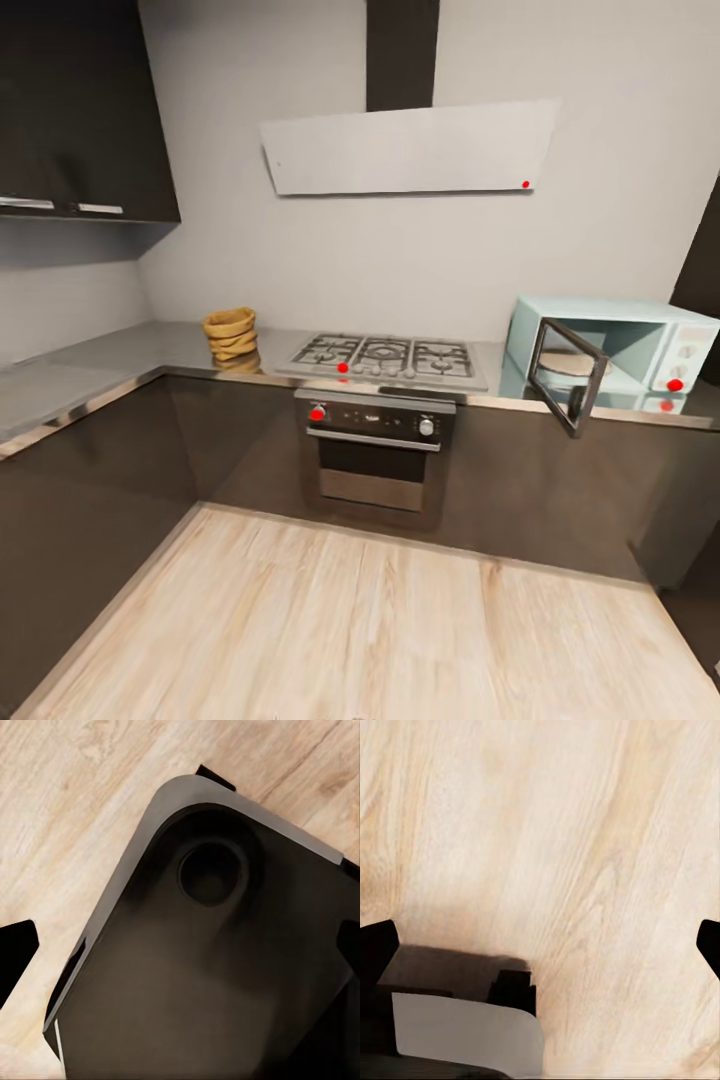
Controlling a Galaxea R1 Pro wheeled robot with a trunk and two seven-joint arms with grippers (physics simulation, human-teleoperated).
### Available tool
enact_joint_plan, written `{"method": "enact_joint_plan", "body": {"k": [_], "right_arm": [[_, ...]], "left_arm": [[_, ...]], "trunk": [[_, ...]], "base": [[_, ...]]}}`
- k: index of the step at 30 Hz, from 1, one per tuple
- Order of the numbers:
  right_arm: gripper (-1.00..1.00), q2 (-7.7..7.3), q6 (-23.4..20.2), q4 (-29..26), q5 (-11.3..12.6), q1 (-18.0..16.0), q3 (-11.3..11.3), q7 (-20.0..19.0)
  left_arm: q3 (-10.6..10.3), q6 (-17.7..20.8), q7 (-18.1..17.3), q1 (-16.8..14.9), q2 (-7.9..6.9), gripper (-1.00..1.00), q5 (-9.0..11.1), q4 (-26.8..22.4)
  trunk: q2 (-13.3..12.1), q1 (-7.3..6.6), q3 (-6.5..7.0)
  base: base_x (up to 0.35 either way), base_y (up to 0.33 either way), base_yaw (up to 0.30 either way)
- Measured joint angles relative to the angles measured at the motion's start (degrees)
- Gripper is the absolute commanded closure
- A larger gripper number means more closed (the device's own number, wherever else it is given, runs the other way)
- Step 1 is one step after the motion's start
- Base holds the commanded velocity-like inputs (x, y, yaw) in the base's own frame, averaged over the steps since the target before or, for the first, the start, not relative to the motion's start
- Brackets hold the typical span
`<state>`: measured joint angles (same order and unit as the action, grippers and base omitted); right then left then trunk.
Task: In the kitchen, take the popcorn bag from the countertop, put it into the microwave, and heat it until the popcorn is cooked so the cooked popcorn ends up inside the bag.
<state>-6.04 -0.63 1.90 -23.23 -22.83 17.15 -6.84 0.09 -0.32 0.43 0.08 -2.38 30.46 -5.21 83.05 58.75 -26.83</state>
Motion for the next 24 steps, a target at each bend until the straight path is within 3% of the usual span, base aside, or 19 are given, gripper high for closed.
{"method": "enact_joint_plan", "body": {"k": [4, 12, 24], "right_arm": [[-1.0, -0.08, -0.06, 0.01, 1.62, 1.65, 0.08, 0.72], [-1.0, 0.22, -0.38, 0.02, 1.66, 1.8, 0.03, 1.77], [-1.0, 0.35, -0.35, -0.03, 1.31, 1.8, -0.12, 1.32]], "left_arm": [[0.0, 0.0, 0.04, 0.0, -0.04, -1.0, 0.08, 0.04], [0.06, 0.0, 0.05, 0.0, -0.05, -1.0, 0.01, -0.03], [0.08, 0.23, 0.12, 0.0, -0.14, -1.0, 0.26, 0.04]], "trunk": [[0.0, -0.02, 0.0], [0.01, -0.04, 0.0], [0.01, -0.05, 0.0]], "base": [[0.0, 0.17, 0.299], [0.07, 0.012, 0.279], [0.318, 0.0, 0.011]]}}
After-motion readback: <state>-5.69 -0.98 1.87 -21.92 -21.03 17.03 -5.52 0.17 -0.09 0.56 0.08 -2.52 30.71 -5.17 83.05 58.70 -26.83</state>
